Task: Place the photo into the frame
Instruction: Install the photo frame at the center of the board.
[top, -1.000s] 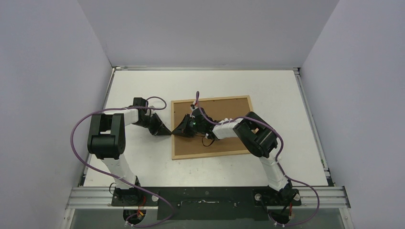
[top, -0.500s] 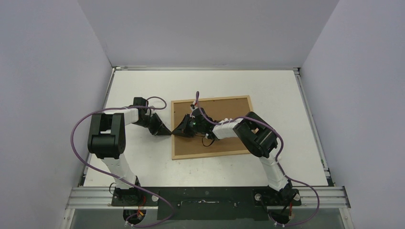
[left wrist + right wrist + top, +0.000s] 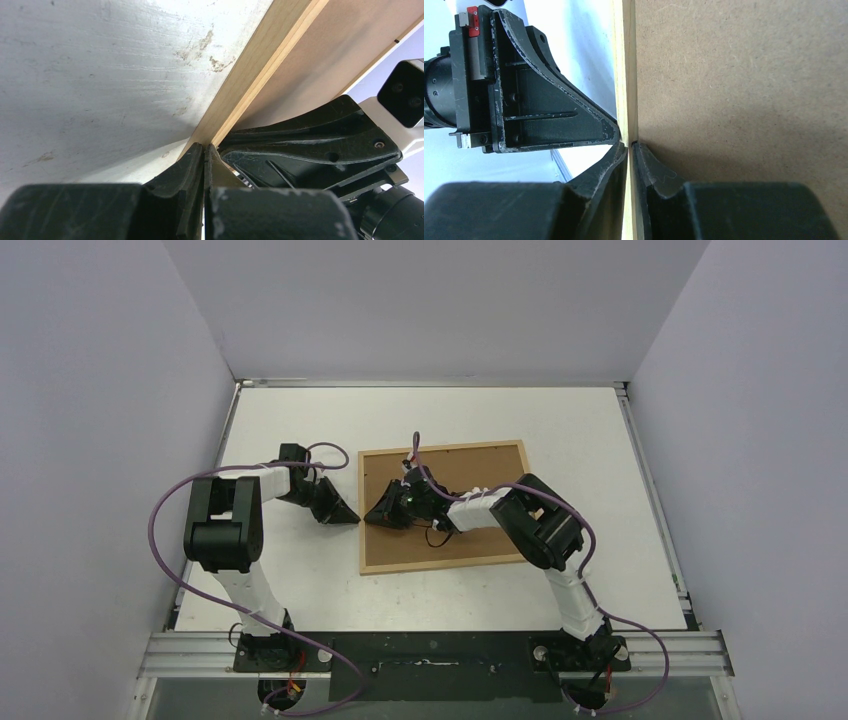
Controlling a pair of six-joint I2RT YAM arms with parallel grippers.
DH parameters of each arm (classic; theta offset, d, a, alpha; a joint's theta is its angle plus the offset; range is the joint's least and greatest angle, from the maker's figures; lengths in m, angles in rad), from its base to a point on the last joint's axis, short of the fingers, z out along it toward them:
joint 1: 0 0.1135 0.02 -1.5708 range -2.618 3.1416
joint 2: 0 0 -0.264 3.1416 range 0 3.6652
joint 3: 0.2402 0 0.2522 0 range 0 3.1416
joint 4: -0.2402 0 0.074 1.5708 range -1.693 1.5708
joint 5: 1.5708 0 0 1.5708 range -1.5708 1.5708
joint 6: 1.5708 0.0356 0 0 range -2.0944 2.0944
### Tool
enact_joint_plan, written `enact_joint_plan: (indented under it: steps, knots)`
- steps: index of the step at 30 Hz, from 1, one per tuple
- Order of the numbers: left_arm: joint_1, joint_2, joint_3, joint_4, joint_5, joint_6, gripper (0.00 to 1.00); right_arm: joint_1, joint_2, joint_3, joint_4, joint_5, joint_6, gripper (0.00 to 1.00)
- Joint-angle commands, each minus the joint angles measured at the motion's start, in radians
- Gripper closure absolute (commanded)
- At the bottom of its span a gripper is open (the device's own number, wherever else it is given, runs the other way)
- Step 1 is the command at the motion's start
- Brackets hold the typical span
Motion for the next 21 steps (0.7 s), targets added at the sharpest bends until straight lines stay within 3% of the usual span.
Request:
enact_joint_plan:
  steps: [1, 9, 12, 17, 21]
  knots:
    - [-0.003, 0.066, -0.039, -0.068, -0.229, 0.054, 1.0, -0.006, 0.016, -0.032, -0.133, 0.061, -0.051, 0.85]
    - [-0.003, 0.062, -0.037, -0.05, -0.192, 0.056, 1.0, -0.021, -0.05, -0.062, 0.062, 0.03, -0.006, 0.69]
    - [-0.003, 0.045, -0.034, -0.022, -0.151, 0.052, 0.96, -0.059, -0.116, -0.036, 0.046, 0.031, -0.041, 0.65]
    - [-0.003, -0.003, 0.002, -0.007, -0.103, 0.058, 0.79, -0.17, -0.228, 0.068, -0.286, 0.109, -0.239, 0.6]
    - [-0.005, -0.061, 0.014, -0.005, -0.084, 0.097, 0.53, -0.292, -0.322, 0.106, -0.597, 0.269, -0.385, 0.53]
